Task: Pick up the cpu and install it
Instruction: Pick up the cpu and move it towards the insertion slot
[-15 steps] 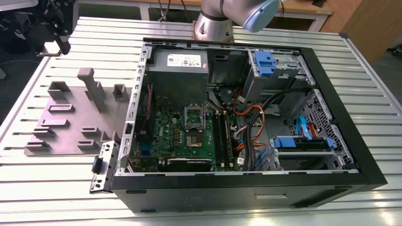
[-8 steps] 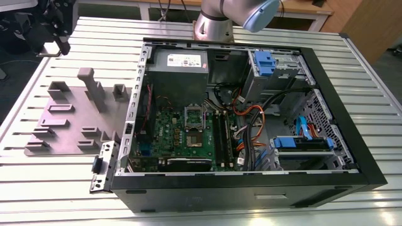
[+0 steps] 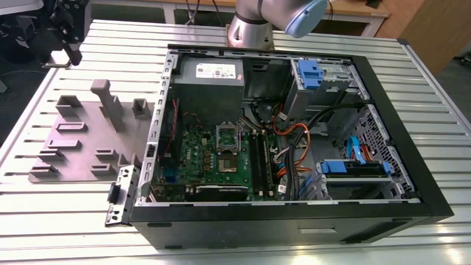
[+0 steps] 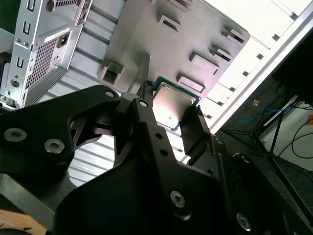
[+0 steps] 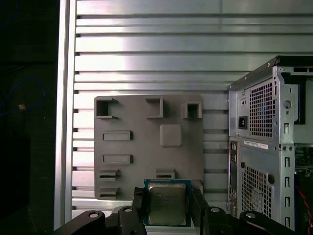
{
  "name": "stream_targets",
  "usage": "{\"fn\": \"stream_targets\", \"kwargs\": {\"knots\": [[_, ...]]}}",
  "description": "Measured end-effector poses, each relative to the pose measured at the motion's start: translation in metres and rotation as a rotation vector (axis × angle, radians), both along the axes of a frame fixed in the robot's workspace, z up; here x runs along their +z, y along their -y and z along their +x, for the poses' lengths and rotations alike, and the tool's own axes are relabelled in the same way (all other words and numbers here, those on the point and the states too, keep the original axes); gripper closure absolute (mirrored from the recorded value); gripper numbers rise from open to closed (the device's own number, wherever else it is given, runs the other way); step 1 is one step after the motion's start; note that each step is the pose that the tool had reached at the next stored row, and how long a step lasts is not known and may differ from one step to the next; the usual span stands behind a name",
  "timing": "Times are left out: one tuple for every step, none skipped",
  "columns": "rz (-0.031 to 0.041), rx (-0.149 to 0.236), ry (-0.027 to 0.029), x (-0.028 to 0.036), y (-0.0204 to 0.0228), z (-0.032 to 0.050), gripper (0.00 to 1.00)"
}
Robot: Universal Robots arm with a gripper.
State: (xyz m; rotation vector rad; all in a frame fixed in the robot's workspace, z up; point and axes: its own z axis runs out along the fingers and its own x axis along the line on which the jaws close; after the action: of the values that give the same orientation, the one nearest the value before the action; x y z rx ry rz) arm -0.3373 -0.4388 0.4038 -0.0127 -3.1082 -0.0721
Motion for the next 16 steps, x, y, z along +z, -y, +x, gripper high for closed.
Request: {"fn": "stream_targets", "kwargs": {"knots": [[0.0,0.0,0.0,0.0,0.0003,0.0,0.53],[0.0,0.0,0.0,0.0,0.0005,0.0,0.53],[0.0001,0.0,0.0001,-0.0001,0.0008,0.0,0.53],[0.0001,0.0,0.0001,-0.0001,0.001,0.0,0.53],[0.0,0.0,0.0,-0.0001,0.0012,0.0,0.53],[0.0,0.0,0.0,-0.0001,0.0015,0.0,0.53],[0.0,0.0,0.0,-0.0002,0.0019,0.0,0.53],[0.0,0.0,-0.0001,-0.0001,0.0022,0.0,0.53],[-0.0001,0.0,0.0,-0.0001,0.0026,0.0,0.53],[0.0,0.0,0.0,-0.0002,0.003,0.0001,0.53],[0.0,0.0,0.0,-0.0002,0.0034,0.0004,0.53],[0.0,0.0,0.0,-0.0002,0.0037,0.0007,0.53],[0.0,0.0,0.0,-0.0002,0.0041,0.0012,0.53],[0.0,0.0,0.0,-0.0002,0.0045,0.0018,0.53],[0.0,0.0,-0.0003,-0.0002,0.0047,0.0026,0.53],[-0.0001,0.0,-0.0006,-0.0002,0.005,0.0035,0.53]]}}
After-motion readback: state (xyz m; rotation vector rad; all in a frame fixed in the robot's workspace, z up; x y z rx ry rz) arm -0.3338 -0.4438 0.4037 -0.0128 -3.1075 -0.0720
